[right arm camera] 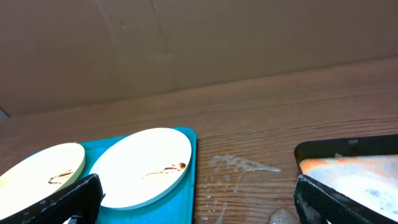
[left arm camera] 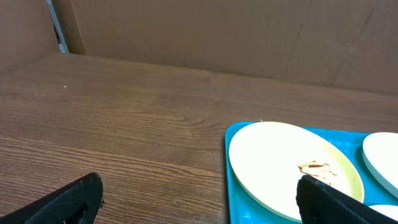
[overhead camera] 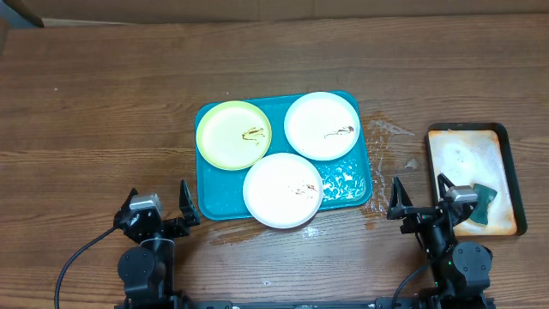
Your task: Clean dirty plates on tray and stack at the side
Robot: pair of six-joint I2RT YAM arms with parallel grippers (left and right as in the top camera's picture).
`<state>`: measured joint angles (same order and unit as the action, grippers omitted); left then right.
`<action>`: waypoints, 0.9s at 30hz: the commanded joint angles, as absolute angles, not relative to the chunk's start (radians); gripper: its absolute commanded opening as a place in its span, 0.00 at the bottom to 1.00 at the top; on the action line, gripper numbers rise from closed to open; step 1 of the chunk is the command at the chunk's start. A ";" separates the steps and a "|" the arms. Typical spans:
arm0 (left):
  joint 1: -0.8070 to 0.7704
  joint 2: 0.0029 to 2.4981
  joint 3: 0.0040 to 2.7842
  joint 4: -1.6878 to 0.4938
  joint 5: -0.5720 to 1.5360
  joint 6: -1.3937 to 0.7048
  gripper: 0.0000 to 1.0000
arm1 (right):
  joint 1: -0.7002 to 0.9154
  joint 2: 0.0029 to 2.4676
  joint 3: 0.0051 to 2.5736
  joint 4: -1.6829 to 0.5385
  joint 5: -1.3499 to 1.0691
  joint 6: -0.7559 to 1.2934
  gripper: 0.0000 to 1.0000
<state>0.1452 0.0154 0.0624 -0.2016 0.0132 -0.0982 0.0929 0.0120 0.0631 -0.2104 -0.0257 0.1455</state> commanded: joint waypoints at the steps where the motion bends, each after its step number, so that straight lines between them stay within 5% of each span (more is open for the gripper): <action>1: 0.146 0.004 0.059 -0.202 0.000 -0.086 1.00 | 0.089 0.004 0.061 -0.206 -0.020 0.150 1.00; 17: 0.146 0.004 0.059 -0.202 0.001 -0.086 1.00 | 0.089 0.005 0.090 -0.216 -0.032 0.280 1.00; 27: 0.146 0.004 0.059 -0.202 0.001 -0.086 1.00 | 0.089 0.216 0.430 -0.453 -0.039 0.255 1.00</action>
